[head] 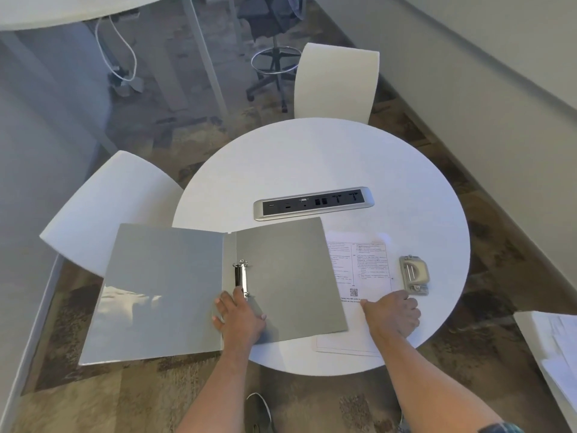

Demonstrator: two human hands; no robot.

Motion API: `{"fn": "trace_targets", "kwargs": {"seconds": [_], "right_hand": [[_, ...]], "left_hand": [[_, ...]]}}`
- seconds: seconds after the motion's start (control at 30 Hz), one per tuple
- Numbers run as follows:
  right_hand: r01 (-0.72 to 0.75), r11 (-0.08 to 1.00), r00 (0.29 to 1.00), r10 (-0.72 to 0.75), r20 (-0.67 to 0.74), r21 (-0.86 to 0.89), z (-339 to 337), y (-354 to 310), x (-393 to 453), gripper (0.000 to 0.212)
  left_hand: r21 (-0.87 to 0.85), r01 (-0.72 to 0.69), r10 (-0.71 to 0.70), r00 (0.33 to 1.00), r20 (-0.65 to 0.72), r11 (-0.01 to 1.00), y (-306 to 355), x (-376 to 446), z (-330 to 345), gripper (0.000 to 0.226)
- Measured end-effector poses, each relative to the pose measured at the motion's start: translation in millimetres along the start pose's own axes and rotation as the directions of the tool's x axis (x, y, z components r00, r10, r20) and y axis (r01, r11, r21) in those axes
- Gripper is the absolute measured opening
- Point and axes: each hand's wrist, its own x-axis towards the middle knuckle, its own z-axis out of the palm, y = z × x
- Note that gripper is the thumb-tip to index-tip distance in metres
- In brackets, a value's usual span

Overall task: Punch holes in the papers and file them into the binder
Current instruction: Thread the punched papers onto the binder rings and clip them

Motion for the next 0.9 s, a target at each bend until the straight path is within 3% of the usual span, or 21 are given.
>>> {"fn": "trace_targets", "kwargs": {"seconds": [0.17,0.37,0.5,0.67,0.73,0.9], "right_hand": [[-0.110,0.990,0.991,0.103,0.087,0.090,-2,-1,10,0.094],[-0.142,0.980,0.971,0.109,0.215,0.143,-2,-3,21,0.067],[-0.128,0.974,0.951,0.066,0.302,0.189,-8,3,32,0.061],[0.077,0.958,0.968,-0.138,0.209,0.276,-14,8,31,0.032],[0.124,0.923,0.964,-0.200,0.177,0.364,-19,8,32,0.034],[0.255,0.884,0.961,-0.276,-0.003,0.392,-49,3,38,0.035]], "left_hand": [[-0.004,0.002,-0.002,1.000,0.009,1.000,0,-1,0,0.090],[-0.008,0.001,-0.001,1.000,0.026,1.000,1,-1,1,0.089],[-0.020,-0.003,0.004,1.000,0.025,1.000,0,-2,0,0.090],[-0.040,-0.005,0.006,1.000,0.014,0.999,0,-2,0,0.094],[-0.032,-0.012,0.012,1.000,-0.004,0.999,0,-4,-1,0.096],[0.006,-0.019,0.020,0.999,-0.030,1.000,3,-6,-9,0.092]]}}
